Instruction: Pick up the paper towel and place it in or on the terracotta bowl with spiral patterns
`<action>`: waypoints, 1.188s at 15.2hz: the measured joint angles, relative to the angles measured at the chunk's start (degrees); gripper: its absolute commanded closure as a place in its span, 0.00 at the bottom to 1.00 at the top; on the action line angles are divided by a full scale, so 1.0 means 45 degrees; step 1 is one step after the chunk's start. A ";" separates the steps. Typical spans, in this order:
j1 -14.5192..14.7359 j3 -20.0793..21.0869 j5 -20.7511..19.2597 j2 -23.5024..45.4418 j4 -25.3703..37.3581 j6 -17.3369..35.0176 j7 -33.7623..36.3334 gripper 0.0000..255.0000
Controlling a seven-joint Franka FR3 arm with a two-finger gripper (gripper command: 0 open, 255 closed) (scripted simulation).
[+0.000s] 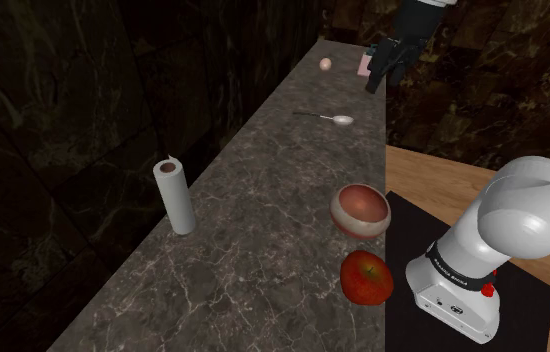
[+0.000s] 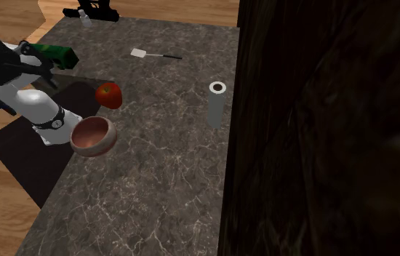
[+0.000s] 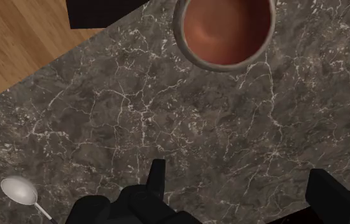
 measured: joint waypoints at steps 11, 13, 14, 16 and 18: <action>0.0684 0.2356 0.1085 0.2086 0.0079 0.2302 0.2399 0.00; 0.0804 0.2909 0.1238 0.2605 0.0226 0.2754 0.2980 0.00; 0.0784 0.3093 0.1227 0.3031 0.0462 0.2980 0.3161 0.00; 0.0873 0.3655 0.1293 0.3622 0.0783 0.3319 0.3787 0.00; 0.0859 0.4195 0.1219 0.4517 0.1250 0.3813 0.4374 0.00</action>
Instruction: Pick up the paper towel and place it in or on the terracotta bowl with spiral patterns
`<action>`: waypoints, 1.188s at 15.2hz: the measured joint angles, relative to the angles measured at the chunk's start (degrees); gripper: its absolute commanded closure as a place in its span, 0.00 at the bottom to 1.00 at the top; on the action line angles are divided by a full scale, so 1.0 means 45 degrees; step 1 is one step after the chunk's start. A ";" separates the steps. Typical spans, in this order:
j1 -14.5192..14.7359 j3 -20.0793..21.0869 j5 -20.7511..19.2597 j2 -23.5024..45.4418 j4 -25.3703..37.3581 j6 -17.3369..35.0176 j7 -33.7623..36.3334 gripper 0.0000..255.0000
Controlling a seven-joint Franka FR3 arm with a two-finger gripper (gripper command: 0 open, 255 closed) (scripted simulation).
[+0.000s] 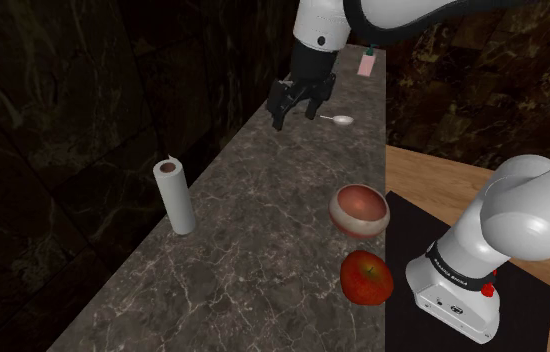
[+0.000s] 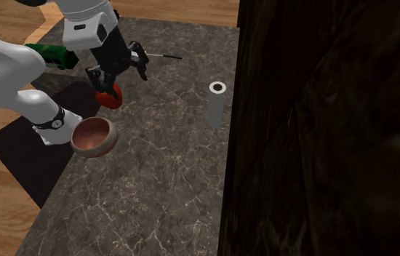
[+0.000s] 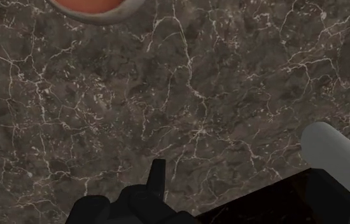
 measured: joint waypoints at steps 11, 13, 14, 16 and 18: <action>-0.0006 0.2693 -0.2142 0.4986 0.3262 0.1609 0.3927 0.00; 0.0104 0.2960 -0.2812 0.5934 0.4096 0.1557 0.4626 0.00; 0.0226 0.3096 -0.3230 0.6505 0.4532 0.1584 0.5059 0.00; 0.0546 0.3245 -0.4091 0.7698 0.5565 0.1477 0.5860 0.00; 0.0980 0.3276 -0.4867 0.8784 0.6512 0.1364 0.6559 0.00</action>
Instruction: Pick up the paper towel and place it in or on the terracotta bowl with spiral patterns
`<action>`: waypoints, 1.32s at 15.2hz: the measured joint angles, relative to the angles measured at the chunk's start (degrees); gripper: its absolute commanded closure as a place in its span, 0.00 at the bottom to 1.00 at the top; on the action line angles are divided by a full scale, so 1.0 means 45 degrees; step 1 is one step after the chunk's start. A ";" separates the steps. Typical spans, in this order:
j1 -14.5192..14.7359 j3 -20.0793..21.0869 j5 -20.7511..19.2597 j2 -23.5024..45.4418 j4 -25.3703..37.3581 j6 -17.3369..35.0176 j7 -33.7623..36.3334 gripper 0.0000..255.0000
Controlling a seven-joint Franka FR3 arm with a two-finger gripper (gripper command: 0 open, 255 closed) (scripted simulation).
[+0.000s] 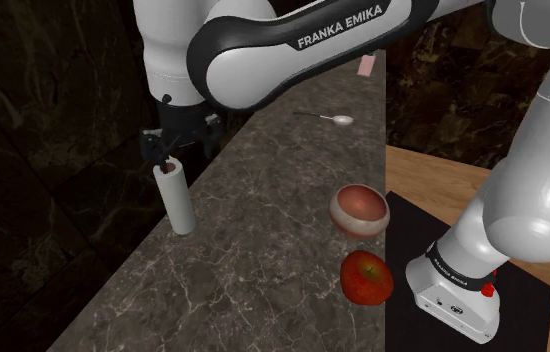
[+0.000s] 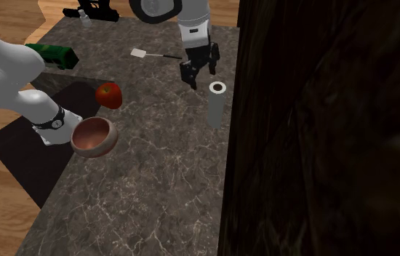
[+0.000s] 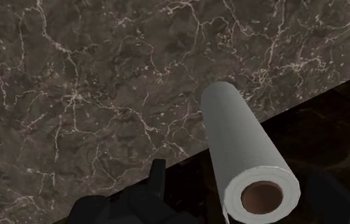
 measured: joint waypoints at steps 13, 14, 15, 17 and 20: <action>0.0803 -0.0318 -0.1398 0.2011 0.0964 0.0642 0.1085 0.00; 0.0805 -0.0318 -0.1401 0.2011 0.0959 0.0649 0.1089 0.00; 0.0806 -0.0319 -0.1403 0.2013 0.0957 0.0652 0.1090 0.00; 0.0807 -0.0319 -0.1403 0.2013 0.0957 0.0654 0.1091 1.00; 0.0806 -0.0318 -0.1403 0.2010 0.0957 0.0654 0.1091 1.00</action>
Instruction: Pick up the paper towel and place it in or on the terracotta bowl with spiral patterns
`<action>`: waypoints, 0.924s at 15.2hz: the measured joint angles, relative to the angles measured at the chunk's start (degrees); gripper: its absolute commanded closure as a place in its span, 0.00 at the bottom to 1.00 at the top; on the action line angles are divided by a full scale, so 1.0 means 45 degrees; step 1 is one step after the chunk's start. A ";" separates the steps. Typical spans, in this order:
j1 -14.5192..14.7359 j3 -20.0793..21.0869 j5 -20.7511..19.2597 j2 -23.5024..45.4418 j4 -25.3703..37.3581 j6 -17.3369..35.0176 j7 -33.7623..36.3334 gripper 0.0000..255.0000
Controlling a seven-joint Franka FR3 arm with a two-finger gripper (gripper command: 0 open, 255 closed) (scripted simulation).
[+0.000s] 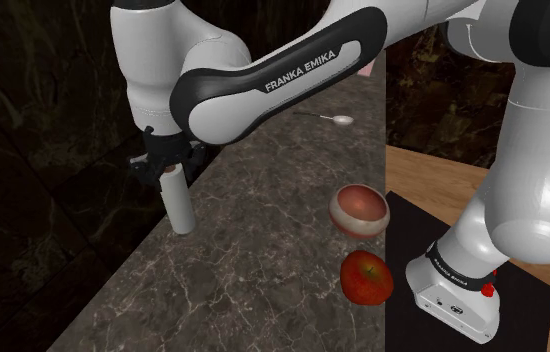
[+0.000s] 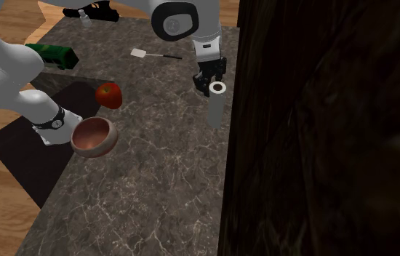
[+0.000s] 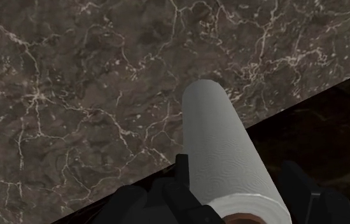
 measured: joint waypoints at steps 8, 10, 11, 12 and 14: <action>-0.0009 0.0010 0.0027 -0.0025 0.0043 -0.0066 -0.0028 1.00; -0.0001 0.0046 0.0099 -0.0083 0.0235 -0.0301 -0.0087 1.00; -0.0031 0.0074 0.0167 -0.0178 0.0262 -0.0405 -0.0140 1.00; -0.0033 0.0085 0.0200 -0.0195 0.0389 -0.0539 -0.0188 1.00; -0.0061 0.0133 0.0321 -0.0325 0.0602 -0.0851 -0.0300 1.00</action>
